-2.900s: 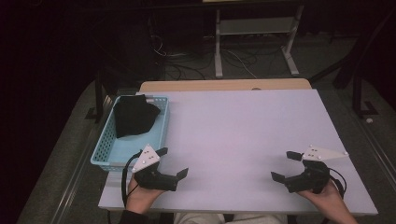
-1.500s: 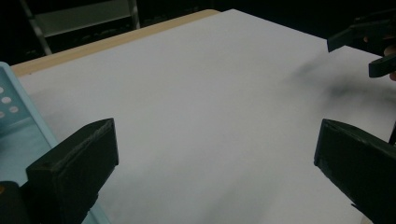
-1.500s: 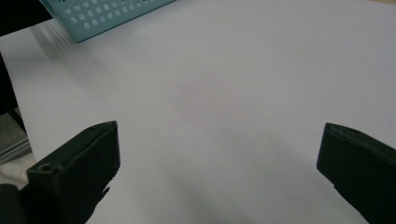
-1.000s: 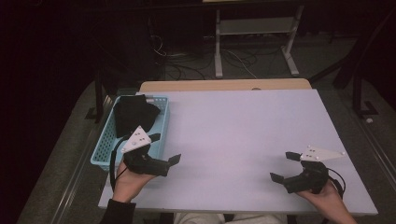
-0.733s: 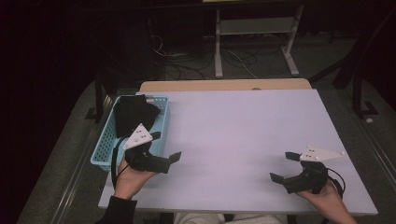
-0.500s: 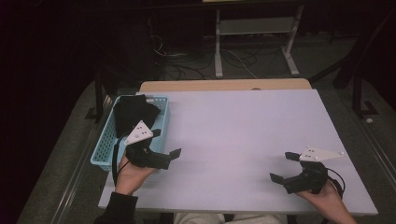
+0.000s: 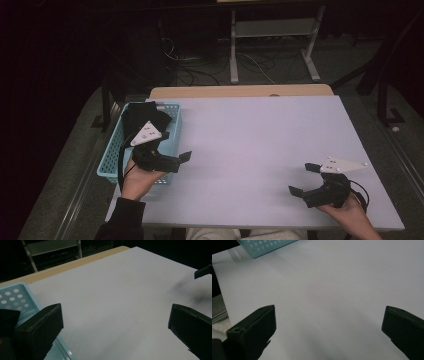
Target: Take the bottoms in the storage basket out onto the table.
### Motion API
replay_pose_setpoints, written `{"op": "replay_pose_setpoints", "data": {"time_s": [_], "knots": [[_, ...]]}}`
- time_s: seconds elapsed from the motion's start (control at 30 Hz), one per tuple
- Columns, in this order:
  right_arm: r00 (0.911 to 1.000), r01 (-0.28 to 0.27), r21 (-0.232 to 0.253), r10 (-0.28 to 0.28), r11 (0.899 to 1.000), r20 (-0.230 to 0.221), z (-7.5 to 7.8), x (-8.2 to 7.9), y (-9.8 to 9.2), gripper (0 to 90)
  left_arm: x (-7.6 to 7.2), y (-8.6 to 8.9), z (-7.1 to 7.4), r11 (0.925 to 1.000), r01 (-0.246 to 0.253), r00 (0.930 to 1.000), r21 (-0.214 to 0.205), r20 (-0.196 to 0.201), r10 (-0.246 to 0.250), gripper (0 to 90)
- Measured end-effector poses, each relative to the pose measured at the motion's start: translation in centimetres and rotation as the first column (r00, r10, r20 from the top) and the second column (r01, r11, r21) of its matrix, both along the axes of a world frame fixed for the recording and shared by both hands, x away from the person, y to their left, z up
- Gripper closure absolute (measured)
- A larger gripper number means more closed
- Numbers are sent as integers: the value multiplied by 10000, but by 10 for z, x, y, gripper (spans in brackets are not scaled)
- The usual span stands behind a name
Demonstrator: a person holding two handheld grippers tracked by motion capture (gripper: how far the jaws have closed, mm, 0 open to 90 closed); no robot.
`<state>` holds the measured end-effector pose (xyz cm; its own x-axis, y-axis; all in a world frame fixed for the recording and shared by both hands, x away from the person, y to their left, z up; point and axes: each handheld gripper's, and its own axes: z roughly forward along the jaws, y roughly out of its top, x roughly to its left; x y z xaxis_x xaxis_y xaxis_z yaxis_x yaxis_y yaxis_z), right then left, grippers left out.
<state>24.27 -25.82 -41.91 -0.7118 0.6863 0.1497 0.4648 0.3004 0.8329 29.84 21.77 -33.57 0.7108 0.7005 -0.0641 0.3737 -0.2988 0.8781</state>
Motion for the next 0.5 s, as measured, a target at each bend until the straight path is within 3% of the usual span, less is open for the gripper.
{"op": "replay_pose_setpoints", "data": {"time_s": [0.5], "knots": [[10000, -55, -57, 55, 10000, -15, 0, 0, 1, 0, 12, 13, 8, 9993, -371, 9993, -61, -81, 371, 0]]}}
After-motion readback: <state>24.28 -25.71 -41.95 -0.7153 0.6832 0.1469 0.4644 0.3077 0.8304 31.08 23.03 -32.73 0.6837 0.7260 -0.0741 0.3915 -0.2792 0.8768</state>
